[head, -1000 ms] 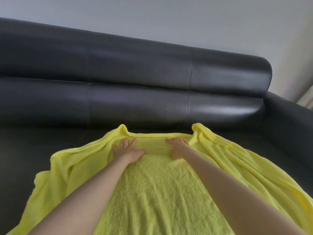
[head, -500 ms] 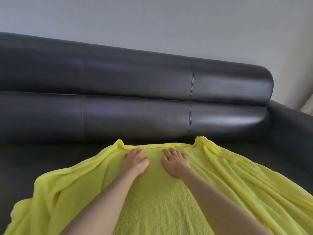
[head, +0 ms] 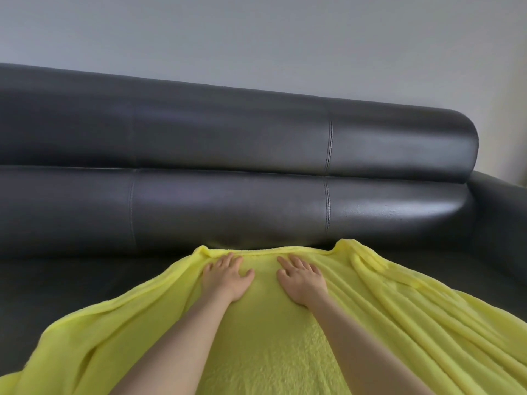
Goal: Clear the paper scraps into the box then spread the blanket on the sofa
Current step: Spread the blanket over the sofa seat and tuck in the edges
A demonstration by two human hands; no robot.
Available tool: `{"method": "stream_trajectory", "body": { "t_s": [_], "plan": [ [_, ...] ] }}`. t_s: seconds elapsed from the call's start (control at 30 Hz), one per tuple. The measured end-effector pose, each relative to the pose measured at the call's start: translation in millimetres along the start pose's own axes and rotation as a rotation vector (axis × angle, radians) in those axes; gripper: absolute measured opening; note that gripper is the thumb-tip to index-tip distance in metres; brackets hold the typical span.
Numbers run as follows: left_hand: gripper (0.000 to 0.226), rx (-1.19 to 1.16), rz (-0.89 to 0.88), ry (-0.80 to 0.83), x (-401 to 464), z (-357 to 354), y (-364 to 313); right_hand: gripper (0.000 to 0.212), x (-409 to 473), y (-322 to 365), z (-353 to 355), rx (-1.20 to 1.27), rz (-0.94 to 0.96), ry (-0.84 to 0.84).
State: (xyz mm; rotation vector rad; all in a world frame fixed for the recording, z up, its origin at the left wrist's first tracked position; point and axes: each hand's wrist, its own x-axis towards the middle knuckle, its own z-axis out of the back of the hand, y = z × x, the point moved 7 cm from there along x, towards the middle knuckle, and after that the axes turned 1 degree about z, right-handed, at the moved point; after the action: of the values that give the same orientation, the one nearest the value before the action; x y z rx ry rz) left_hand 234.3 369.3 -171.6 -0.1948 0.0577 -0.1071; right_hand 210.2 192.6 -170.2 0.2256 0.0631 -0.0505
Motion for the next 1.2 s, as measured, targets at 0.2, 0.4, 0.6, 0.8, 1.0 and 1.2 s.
{"method": "stream_trajectory", "body": {
  "t_s": [0.2, 0.4, 0.6, 0.8, 1.0, 1.2],
  "plan": [
    [0.069, 0.004, 0.002, 0.028, 13.3, 2.3, 0.3, 0.058, 12.4, -1.8, -0.3, -0.013, -0.003, 0.0],
    [0.067, -0.004, 0.025, 0.053, 28.0, 7.5, 1.4, 0.057, 21.4, -1.9, -1.0, -0.01, -0.002, -0.002],
    [0.054, -0.031, 0.042, 0.027, 42.7, 11.3, 4.7, 0.054, 19.8, -3.9, 6.1, 0.058, 0.002, -0.169],
    [0.058, 0.016, 0.039, 0.01, 48.1, 6.9, 3.9, 0.036, 16.5, -13.2, 24.5, 0.064, -0.088, -0.532],
    [0.063, 0.018, 0.032, -0.004, 49.3, -7.1, 3.5, 0.039, 20.5, 1.2, 24.4, 0.009, 0.118, -0.546],
    [0.058, -0.017, 0.03, -0.022, 48.4, -9.0, 5.0, 0.05, 34.4, -4.5, 9.9, -0.027, 0.068, -0.29]
  ]
}}
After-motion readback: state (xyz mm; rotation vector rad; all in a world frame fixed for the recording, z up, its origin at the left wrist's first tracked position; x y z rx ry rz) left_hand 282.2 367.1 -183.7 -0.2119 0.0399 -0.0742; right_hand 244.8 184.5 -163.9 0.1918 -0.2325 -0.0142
